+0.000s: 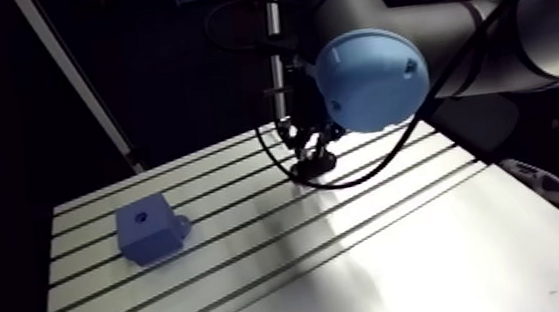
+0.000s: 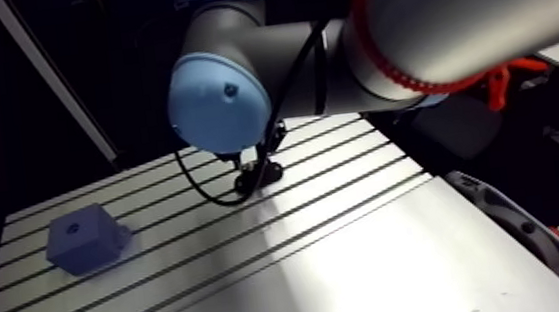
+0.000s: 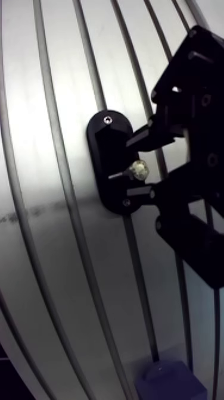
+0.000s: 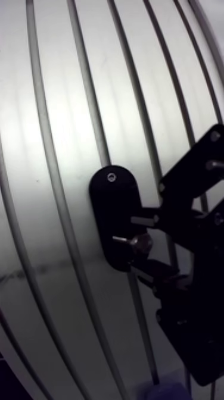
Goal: Pick up the M10 bolt and insert it into the hex recess until seated.
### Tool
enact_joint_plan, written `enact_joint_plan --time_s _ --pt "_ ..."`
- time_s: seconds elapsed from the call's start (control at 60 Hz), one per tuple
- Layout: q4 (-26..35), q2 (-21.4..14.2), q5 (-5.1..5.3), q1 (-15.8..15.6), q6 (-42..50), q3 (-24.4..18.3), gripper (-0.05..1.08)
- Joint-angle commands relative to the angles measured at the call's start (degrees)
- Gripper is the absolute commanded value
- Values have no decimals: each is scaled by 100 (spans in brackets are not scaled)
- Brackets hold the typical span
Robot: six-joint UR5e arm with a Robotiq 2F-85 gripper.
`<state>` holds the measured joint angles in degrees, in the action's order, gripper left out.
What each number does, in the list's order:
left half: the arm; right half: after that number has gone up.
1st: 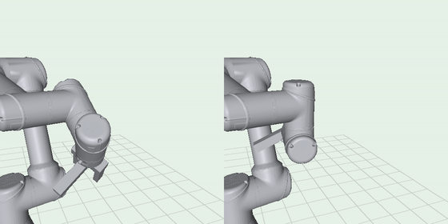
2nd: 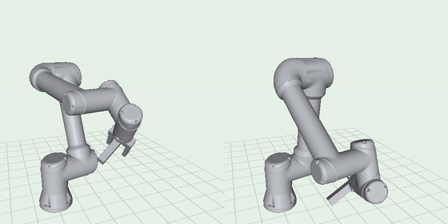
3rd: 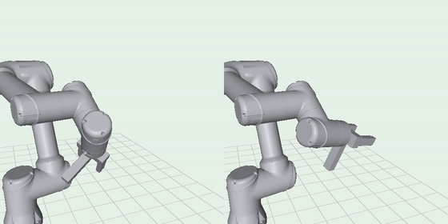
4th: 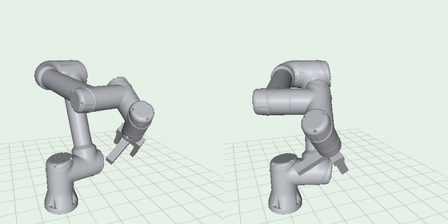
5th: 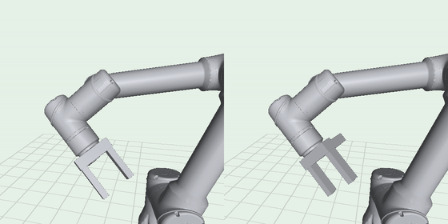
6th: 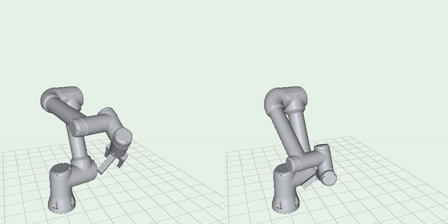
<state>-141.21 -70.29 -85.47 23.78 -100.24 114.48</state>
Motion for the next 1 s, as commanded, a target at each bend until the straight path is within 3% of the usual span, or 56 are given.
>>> enact_joint_plan --time_s 0.017,1.0 --pt "0 3 7 3 0 0 59" --pt "0 29 8 -3 0 0 68"
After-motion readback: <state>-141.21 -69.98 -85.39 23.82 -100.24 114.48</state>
